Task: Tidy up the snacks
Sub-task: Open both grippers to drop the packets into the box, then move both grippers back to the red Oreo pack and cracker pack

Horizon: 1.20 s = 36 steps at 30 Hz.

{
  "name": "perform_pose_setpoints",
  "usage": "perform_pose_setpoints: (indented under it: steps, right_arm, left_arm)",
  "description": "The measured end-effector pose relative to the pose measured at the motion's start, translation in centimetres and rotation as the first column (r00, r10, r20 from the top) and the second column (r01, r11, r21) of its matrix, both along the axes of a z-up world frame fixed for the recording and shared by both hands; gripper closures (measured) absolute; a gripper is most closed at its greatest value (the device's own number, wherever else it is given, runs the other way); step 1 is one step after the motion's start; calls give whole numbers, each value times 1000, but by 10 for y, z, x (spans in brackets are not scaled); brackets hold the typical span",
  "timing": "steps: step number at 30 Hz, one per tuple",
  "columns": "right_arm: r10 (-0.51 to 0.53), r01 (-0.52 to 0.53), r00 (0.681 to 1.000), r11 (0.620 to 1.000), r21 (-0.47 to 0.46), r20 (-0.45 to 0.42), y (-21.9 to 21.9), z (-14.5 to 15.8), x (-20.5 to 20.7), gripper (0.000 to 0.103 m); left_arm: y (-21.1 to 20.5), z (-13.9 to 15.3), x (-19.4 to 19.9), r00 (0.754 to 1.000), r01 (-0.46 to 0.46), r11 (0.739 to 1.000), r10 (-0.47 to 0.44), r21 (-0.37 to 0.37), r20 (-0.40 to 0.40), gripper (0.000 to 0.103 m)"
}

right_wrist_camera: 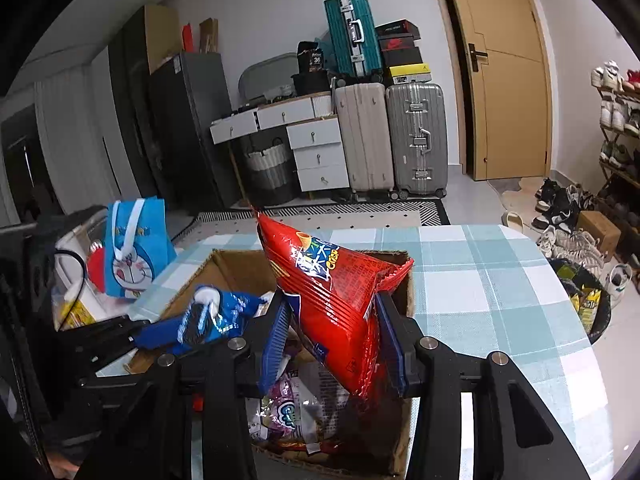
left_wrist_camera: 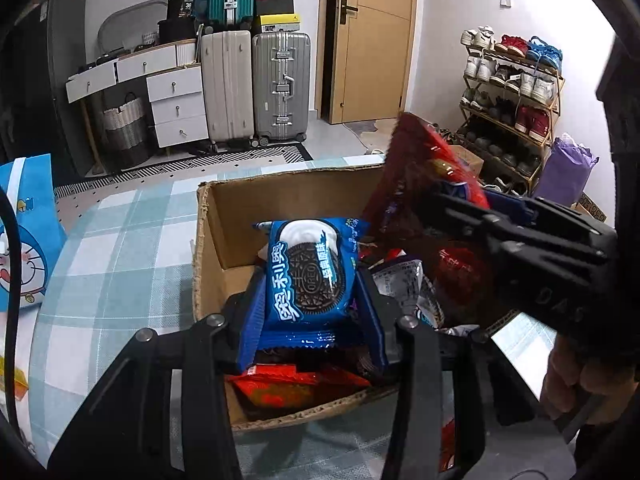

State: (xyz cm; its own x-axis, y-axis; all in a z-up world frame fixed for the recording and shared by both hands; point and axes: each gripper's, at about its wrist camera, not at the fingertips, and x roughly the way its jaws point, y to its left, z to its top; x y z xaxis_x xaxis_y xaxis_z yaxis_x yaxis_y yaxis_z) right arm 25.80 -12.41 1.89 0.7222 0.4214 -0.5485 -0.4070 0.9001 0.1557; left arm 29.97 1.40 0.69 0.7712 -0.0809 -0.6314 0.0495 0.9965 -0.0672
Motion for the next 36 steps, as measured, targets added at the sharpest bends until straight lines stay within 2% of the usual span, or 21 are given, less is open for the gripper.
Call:
perform_pose_setpoints:
  steps: [7, 10, 11, 12, 13, 14, 17, 19, 20, 22, 30, 36]
  right_arm:
    - [8, -9, 999, 999, -38, -32, 11, -13, 10, 59]
    - [44, -44, 999, 999, -24, -23, 10, -10, 5, 54]
    - [47, -48, 999, 999, -27, -14, 9, -8, 1, 53]
    - [46, -46, 999, 998, -30, -8, 8, -7, -2, 52]
    - [41, -41, 999, 999, -31, 0, 5, -5, -6, 50]
    - [38, -38, 999, 999, -26, 2, 2, -3, -8, 49]
    - [38, -38, 999, 999, 12, 16, -14, 5, -21, 38]
    - [39, -39, 999, 999, 27, 18, -26, 10, -30, 20]
    - [46, -47, 999, 998, 36, 14, -31, 12, -35, 15]
    - [52, -52, 999, 998, 44, 3, -39, 14, -45, 2]
    - [68, -63, 997, 993, 97, -47, -73, 15, -89, 1]
    - [91, -84, 990, 994, 69, -104, -85, 2, -120, 1]
  left_arm:
    - [1, -2, 6, 1000, 7, 1000, -7, -16, -13, 62]
    - [3, 0, 7, 1000, 13, 1000, -13, -19, -23, 59]
    - [3, 1, 5, 1000, 9, 1000, -10, -22, -20, 51]
    - [5, 4, 2, 1000, 3, 1000, -4, -28, -10, 38]
    - [6, 6, -2, 1000, -2, 999, 2, -35, 1, 32]
    - [6, 9, -6, 1000, -3, 999, 4, -44, 14, 21]
    - [9, 17, -20, 999, -6, 999, 7, -51, 33, 16]
    - [12, 22, -29, 999, -12, 998, 14, -63, 38, 7]
    - [13, 25, -36, 999, -19, 997, 22, -69, 47, 1]
    - [15, 31, -50, 998, -21, 997, 26, -78, 63, 1]
    - [18, 39, -120, 996, -42, 997, 48, -71, 82, 1]
    - [16, 24, -160, 998, -44, 997, 47, -67, 43, 1]
